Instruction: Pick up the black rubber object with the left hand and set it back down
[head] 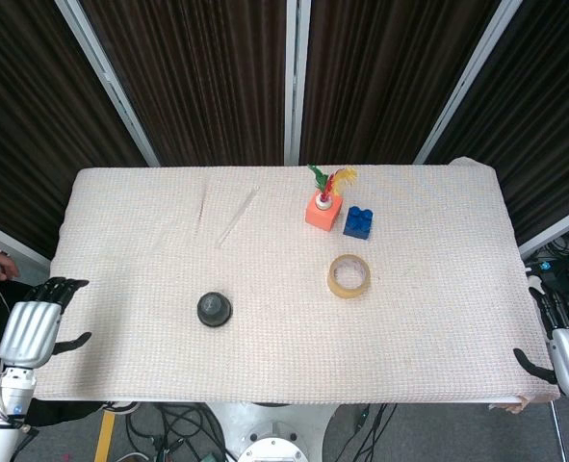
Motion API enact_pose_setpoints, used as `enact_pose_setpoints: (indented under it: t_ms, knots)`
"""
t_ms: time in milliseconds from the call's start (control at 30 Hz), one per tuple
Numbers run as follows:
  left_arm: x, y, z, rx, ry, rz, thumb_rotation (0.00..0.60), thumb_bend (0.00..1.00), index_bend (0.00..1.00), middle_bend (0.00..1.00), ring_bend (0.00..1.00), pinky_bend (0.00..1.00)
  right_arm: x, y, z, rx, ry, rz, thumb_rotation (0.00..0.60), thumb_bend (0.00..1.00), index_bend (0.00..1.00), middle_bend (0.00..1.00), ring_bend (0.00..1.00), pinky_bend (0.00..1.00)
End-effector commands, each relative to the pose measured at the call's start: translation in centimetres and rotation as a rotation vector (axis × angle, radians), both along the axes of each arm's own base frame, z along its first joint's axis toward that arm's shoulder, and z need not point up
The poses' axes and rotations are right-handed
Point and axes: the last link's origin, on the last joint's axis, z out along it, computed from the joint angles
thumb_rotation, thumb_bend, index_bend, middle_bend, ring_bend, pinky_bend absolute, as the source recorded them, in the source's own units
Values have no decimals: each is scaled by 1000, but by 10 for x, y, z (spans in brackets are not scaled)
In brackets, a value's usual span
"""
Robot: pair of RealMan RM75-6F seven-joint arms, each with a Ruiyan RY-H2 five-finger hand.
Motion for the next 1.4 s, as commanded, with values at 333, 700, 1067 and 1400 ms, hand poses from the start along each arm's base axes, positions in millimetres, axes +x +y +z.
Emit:
enact_pose_setpoints:
  t_ms: [333, 700, 1067, 1400]
  knots:
    - [5, 2, -2, -18, -7, -5, 600, 0, 227, 246, 188, 280, 2, -1, 1, -8, -8, 5, 600, 143, 0, 0, 0, 0]
    - [16, 20, -41, -149, -47, -30, 600, 0, 221, 246, 188, 281, 26, -8, 2, -11, 2, 94, 600, 143, 0, 0, 0, 0]
    - [48, 59, -110, -296, -150, -89, 600, 0, 158, 186, 125, 276, 27, -12, -7, 19, 8, 76, 600, 144, 0, 0, 0, 0]
    - [64, 82, -156, -406, -233, -73, 600, 0, 156, 180, 112, 261, 21, -12, -4, 10, 12, 56, 600, 144, 0, 0, 0, 0]
